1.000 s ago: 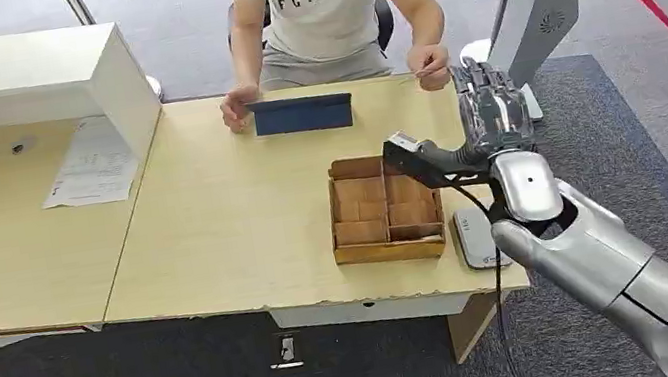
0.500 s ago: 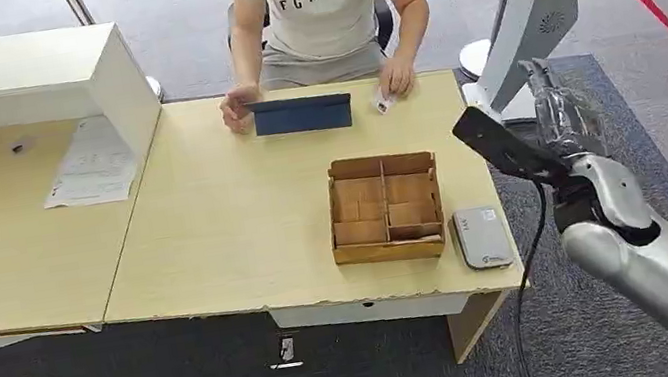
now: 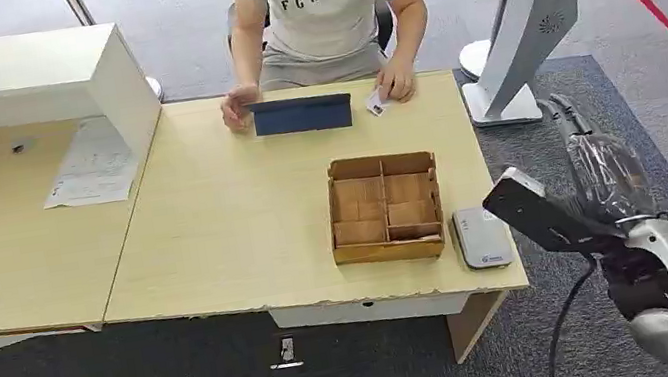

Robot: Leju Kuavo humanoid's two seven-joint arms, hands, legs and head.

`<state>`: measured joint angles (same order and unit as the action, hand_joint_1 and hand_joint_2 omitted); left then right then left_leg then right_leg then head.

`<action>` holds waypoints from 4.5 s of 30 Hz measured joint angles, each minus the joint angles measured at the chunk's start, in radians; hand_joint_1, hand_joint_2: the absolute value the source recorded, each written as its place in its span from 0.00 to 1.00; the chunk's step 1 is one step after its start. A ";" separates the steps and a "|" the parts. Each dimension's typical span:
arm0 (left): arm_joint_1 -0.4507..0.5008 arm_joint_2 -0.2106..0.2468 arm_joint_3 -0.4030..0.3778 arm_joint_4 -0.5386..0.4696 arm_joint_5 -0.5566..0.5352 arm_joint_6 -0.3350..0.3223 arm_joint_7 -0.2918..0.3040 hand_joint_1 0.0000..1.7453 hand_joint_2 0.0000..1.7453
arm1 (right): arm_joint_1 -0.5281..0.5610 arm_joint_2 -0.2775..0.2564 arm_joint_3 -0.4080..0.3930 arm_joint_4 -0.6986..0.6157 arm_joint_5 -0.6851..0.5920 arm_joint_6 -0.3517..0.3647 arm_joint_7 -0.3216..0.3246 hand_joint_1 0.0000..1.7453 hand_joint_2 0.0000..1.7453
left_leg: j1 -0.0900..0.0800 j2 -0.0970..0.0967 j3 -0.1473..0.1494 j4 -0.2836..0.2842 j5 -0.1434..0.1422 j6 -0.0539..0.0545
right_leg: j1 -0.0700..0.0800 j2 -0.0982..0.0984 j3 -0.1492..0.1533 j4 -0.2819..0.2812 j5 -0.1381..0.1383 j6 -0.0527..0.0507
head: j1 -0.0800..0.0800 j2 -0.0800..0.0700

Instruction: Pass the card to the sensor for recognition and then transmit it.

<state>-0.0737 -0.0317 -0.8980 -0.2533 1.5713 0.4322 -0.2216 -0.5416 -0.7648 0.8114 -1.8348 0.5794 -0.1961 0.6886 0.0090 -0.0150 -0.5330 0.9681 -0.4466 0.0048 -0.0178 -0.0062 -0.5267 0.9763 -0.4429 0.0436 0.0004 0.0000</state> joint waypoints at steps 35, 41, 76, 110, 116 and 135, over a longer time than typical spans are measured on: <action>-0.012 0.008 0.005 0.000 -0.002 0.005 0.027 0.00 1.00 | 0.058 0.193 0.159 0.070 -0.034 0.052 0.002 0.00 1.00 | 0.000 0.000 -0.001 0.000 0.000 0.000 | 0.000 0.000 0.000 0.001 0.000 0.000 | 0.000 0.000; -0.012 0.008 0.005 0.000 -0.002 -0.002 0.029 0.00 1.00 | 0.055 0.234 0.159 0.122 0.046 0.045 0.002 0.00 1.00 | 0.000 0.000 -0.001 0.000 0.000 0.000 | 0.000 0.000 0.000 0.001 0.000 0.000 | 0.000 0.000; -0.014 0.017 0.005 0.002 -0.002 -0.026 0.031 0.00 1.00 | 0.023 0.403 0.199 0.429 0.166 0.015 -0.009 0.00 1.00 | 0.000 0.000 -0.001 0.000 0.000 0.000 | 0.000 0.000 0.000 0.001 0.000 0.000 | 0.000 0.000; -0.014 0.018 -0.002 0.002 -0.012 -0.031 0.031 0.00 1.00 | 0.023 0.506 0.185 0.635 0.237 0.013 -0.052 0.00 1.00 | 0.000 0.000 0.000 0.000 0.000 0.000 | 0.000 0.000 0.000 0.001 0.000 0.000 | 0.000 0.000; -0.014 0.018 -0.002 0.003 -0.012 -0.031 0.030 0.00 1.00 | 0.022 0.508 0.180 0.676 0.238 0.010 -0.050 0.00 1.00 | 0.000 0.000 0.000 0.000 0.000 0.000 | 0.000 0.000 0.000 0.001 0.000 0.000 | 0.000 0.000; -0.014 0.017 -0.002 0.004 0.000 -0.029 0.040 0.00 1.00 | -0.030 0.542 0.180 0.720 0.298 0.025 -0.063 0.00 1.00 | 0.000 0.000 0.000 0.000 0.000 0.000 | 0.000 0.000 0.000 0.001 0.000 0.000 | 0.000 0.000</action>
<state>-0.0880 -0.0145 -0.9003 -0.2491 1.5713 0.4036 -0.1816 -0.5715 -0.2232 0.9911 -1.1147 0.8770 -0.1709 0.6252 0.0091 -0.0147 -0.5334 0.9677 -0.4462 0.0045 -0.0176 -0.0063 -0.5267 0.9771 -0.4429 0.0434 0.0004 0.0000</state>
